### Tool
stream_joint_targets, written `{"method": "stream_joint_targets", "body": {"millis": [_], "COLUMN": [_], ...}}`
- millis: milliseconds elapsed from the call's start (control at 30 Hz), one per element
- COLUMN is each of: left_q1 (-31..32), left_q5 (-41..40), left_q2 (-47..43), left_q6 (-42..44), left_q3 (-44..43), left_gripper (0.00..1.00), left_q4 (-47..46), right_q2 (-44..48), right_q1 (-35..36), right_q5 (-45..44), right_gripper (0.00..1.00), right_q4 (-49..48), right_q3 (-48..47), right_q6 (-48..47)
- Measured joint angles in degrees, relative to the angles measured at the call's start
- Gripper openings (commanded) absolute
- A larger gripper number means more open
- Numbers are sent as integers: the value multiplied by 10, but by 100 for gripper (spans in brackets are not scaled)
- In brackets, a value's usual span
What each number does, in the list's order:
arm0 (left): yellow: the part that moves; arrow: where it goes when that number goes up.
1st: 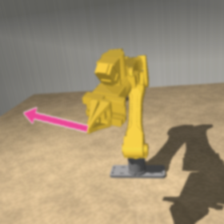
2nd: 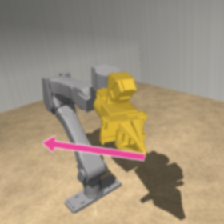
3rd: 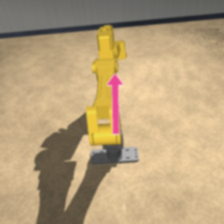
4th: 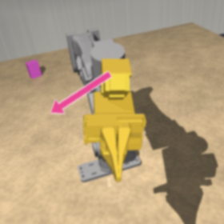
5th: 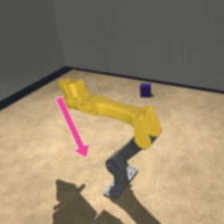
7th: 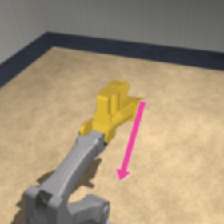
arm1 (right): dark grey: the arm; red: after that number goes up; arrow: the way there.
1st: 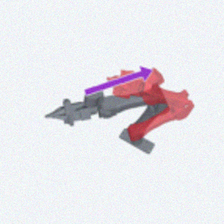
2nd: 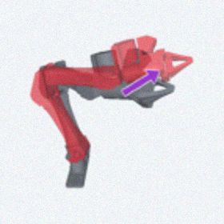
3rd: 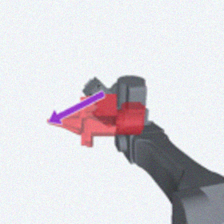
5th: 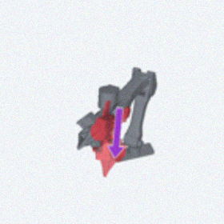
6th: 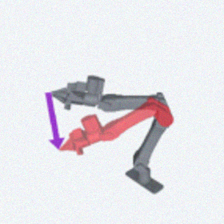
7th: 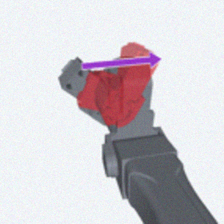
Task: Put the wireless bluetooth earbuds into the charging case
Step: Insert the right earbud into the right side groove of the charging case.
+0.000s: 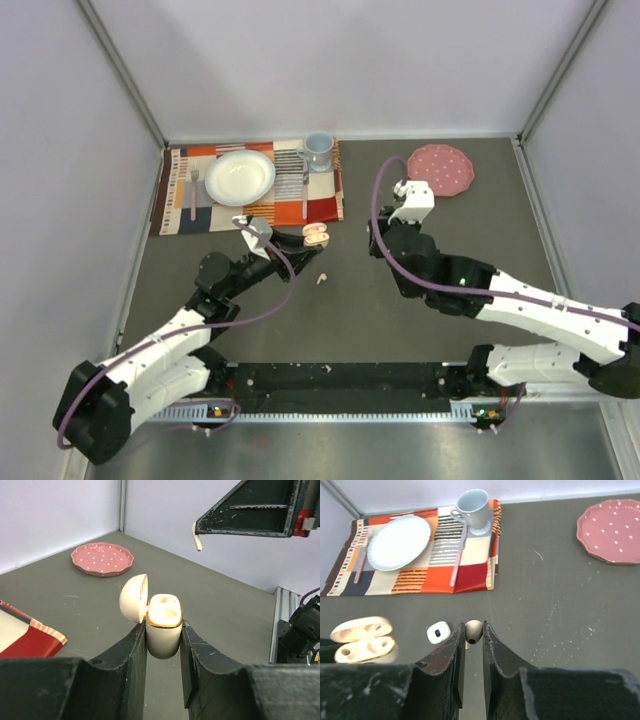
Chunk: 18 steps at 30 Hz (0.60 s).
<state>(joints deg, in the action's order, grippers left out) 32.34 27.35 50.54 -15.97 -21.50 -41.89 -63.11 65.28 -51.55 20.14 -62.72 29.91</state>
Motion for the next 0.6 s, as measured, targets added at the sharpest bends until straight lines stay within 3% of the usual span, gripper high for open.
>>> {"method": "stream_joint_targets", "body": {"millis": [333, 600], "left_q1": [23, 73], "left_q5": [-33, -89], "left_q2": [18, 19], "left_q6": [2, 53], "left_q3": [18, 62], "left_gripper": [0, 0], "left_q4": [-44, -116], "right_q2": [-10, -51], "right_q1": [75, 82], "right_q5": [-60, -60], "right_gripper": [0, 0], "right_q4": [-151, -170], "right_q3": [5, 4], "right_q6": [-105, -101]}}
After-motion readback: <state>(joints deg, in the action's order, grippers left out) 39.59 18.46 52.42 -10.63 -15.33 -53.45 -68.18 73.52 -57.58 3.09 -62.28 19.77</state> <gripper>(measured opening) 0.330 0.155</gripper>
